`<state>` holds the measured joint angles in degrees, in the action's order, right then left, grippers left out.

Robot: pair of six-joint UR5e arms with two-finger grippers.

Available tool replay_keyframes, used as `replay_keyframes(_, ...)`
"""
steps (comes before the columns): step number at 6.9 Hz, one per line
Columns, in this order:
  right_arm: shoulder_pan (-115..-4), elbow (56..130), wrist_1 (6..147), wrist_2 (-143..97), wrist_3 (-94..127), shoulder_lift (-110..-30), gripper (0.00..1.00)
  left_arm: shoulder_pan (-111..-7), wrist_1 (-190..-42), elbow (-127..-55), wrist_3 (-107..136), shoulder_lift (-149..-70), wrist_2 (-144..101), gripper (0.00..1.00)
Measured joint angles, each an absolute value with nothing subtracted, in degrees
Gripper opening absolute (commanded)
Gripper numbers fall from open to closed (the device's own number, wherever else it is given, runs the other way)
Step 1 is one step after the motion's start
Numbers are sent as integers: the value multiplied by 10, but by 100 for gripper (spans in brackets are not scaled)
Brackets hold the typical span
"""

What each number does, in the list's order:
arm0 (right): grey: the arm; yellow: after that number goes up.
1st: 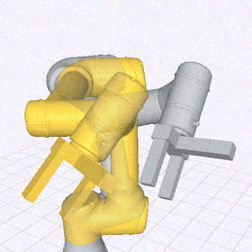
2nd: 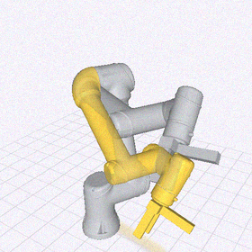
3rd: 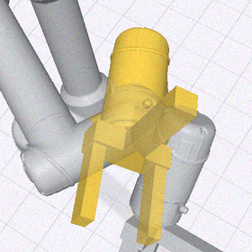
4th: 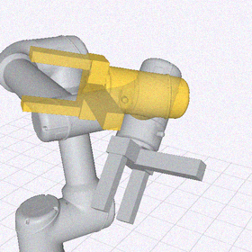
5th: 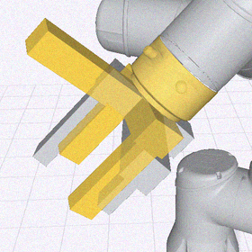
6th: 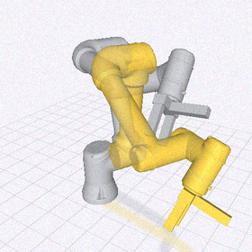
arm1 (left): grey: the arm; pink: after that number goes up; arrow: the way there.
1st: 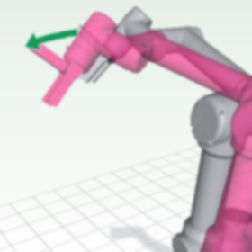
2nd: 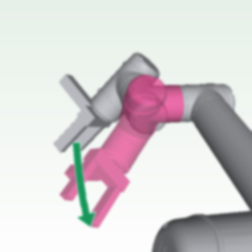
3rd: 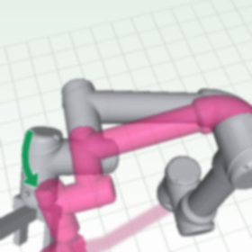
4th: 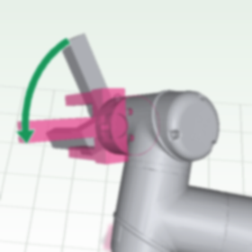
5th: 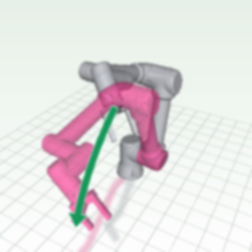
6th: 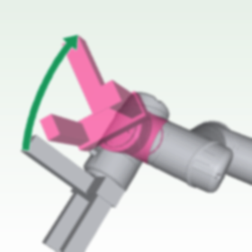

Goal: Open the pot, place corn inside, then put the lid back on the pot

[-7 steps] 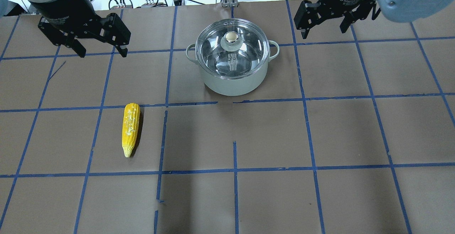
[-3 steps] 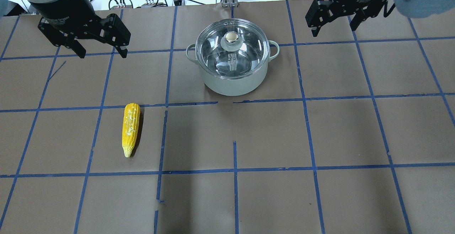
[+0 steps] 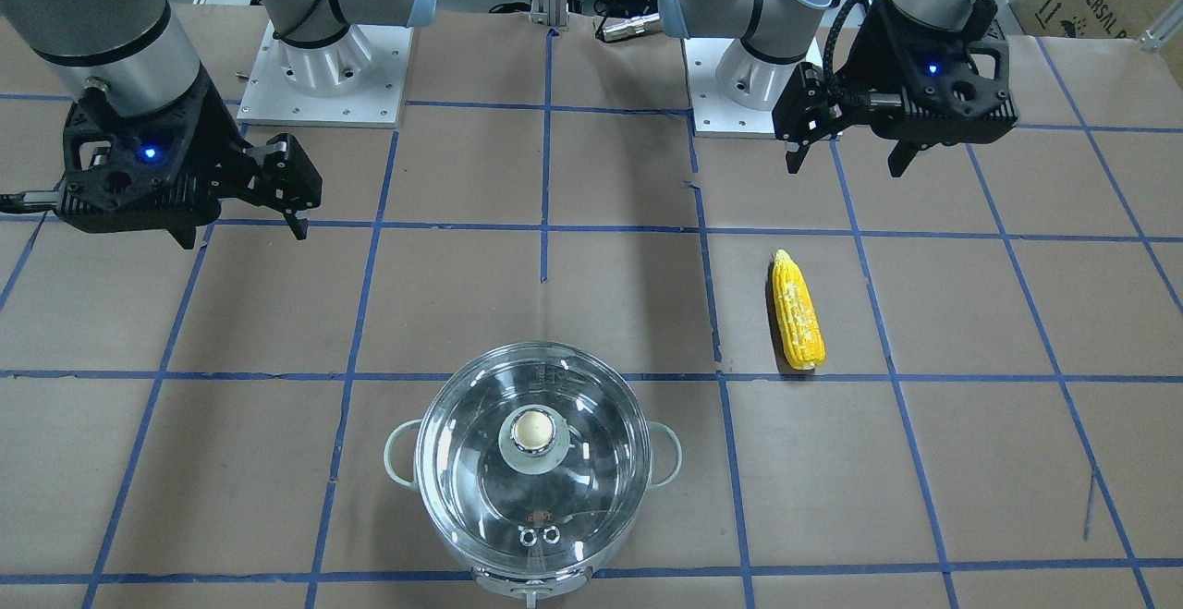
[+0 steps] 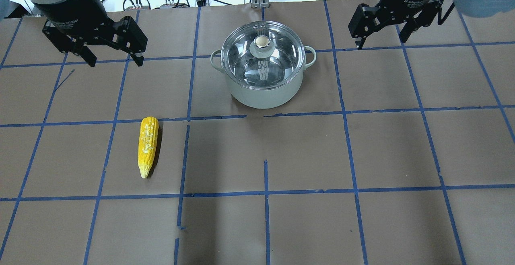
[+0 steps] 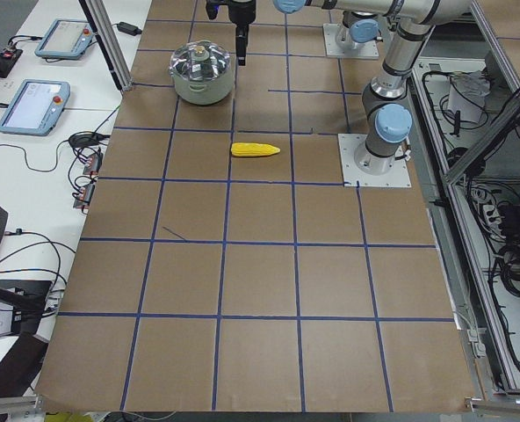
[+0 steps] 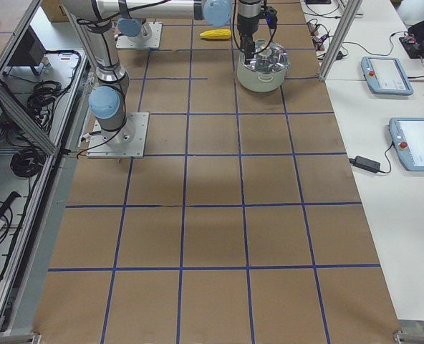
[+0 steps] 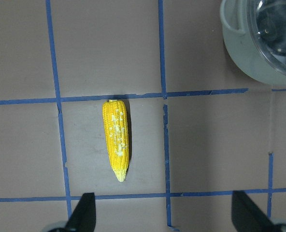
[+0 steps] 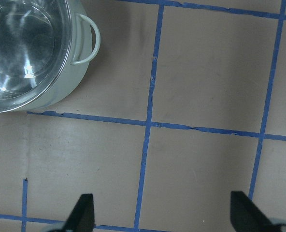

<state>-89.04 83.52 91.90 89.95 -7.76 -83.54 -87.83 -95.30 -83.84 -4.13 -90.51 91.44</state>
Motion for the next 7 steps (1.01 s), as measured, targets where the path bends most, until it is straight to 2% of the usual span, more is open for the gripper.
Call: replay_keyframes(7,-895,841,923,904,-68,-834,99,-877,-953,-838,-41,-905,914,100)
